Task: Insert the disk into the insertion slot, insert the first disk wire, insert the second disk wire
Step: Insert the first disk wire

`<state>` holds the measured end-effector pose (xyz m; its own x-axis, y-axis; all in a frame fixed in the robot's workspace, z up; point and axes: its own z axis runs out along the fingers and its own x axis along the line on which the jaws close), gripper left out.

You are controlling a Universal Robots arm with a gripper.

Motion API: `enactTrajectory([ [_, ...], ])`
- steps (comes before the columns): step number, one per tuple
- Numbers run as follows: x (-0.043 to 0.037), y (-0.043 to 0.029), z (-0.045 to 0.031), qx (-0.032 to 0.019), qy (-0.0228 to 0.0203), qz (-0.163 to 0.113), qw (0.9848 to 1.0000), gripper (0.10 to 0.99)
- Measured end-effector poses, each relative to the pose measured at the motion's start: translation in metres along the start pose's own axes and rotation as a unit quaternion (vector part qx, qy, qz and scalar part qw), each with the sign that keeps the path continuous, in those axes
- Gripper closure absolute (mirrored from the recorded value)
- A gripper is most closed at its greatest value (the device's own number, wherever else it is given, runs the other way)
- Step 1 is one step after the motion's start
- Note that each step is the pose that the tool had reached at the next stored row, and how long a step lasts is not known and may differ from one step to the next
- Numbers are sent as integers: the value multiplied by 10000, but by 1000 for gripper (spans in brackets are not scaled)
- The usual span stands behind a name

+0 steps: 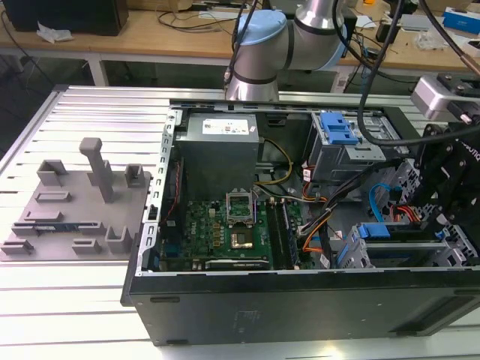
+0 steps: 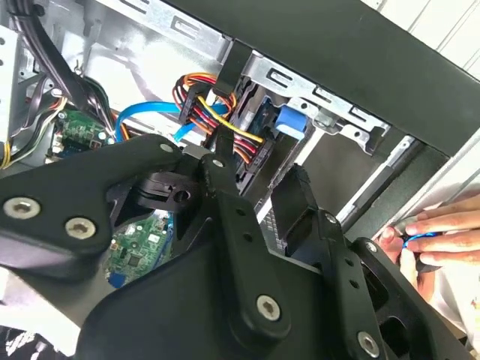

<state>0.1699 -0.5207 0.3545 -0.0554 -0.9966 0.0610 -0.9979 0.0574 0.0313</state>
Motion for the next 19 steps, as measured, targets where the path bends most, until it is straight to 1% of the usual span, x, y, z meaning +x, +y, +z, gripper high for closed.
enactTrajectory([
  [1,-4,1,-31,2,0,0,10000,604],
  [3,-3,2,-54,2,0,0,10000,604],
  [6,-6,4,-111,7,-1,0,10000,604],
  [8,-19,6,-157,11,-1,1,10000,604],
  [9,-41,9,-181,12,8,4,10000,604],
  [19,-70,10,-186,13,21,5,10000,604],
])
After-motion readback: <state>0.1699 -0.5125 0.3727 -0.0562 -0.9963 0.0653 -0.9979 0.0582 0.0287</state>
